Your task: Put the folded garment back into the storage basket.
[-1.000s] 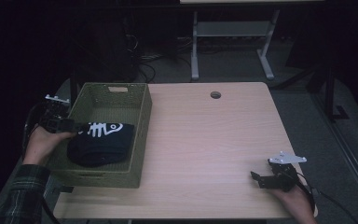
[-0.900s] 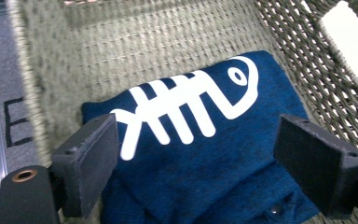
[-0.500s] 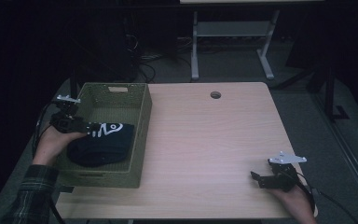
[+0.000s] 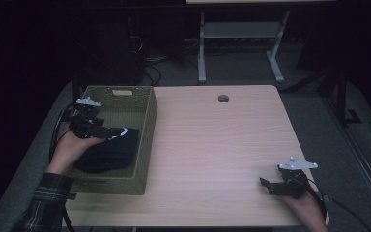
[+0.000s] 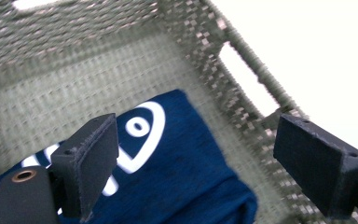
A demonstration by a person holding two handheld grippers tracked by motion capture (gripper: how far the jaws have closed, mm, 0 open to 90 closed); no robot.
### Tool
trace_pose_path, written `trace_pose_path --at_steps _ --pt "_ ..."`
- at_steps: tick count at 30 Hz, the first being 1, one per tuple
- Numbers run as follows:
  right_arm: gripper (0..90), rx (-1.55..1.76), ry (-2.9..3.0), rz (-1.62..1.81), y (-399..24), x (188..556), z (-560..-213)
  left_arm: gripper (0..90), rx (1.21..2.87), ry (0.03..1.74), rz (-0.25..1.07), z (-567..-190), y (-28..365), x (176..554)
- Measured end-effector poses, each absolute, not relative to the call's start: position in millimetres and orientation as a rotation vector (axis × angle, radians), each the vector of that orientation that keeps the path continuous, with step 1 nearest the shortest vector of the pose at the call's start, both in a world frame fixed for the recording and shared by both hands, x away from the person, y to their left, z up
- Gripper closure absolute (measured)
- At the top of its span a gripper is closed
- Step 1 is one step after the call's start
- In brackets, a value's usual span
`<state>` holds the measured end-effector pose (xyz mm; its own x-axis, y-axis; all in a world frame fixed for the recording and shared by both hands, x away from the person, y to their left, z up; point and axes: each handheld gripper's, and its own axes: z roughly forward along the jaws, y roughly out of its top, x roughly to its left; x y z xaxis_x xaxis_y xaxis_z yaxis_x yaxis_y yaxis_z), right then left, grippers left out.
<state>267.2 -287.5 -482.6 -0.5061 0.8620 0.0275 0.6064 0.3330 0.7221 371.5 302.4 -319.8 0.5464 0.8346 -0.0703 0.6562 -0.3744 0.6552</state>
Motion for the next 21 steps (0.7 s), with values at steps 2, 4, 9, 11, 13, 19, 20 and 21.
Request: trace_pose_path --at_steps 2,4,9,11,13,19,20,21 --pt "11.9 1.302 2.242 0.979 -288 267 -483 13.6 2.13 1.178 0.359 -318 294 369" --pt "11.9 1.302 2.242 0.979 -288 267 -483 13.7 2.119 1.151 0.352 -316 285 367" --pt "11.9 1.302 2.242 0.979 -288 267 -483 13.8 2.117 1.095 0.327 -316 261 361" --pt "11.9 1.302 2.242 0.979 -288 267 -483 13.8 2.117 1.069 0.311 -317 252 359" --pt "11.9 1.302 2.242 0.979 -288 267 -483 13.8 2.124 1.049 0.309 -318 241 357" --pt "11.9 1.302 2.242 0.979 -287 267 -483 13.8 2.156 0.98 0.294 -322 208 350" --pt "11.9 1.302 2.242 0.979 -287 267 -483 13.8 2.163 0.971 0.292 -323 203 349" --pt "11.9 1.302 2.242 0.979 -288 267 -483 13.8 2.164 0.963 0.29 -324 198 348"
